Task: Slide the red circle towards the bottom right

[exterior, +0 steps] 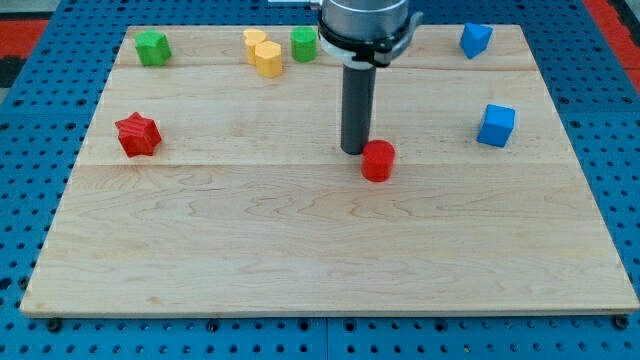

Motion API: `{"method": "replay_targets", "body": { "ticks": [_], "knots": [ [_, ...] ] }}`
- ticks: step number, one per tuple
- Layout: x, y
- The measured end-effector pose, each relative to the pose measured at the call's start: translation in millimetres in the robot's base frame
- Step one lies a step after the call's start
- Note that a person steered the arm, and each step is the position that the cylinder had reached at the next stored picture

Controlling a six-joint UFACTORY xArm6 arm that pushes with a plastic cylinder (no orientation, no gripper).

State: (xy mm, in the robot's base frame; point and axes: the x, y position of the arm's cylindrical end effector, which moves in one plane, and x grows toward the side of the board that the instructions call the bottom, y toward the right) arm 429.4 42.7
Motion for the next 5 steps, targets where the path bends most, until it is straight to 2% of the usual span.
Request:
{"method": "replay_targets", "body": {
  "ticks": [1, 2, 4, 5],
  "knots": [
    [29, 19],
    [40, 30],
    [39, 39],
    [38, 62]
  ]
}}
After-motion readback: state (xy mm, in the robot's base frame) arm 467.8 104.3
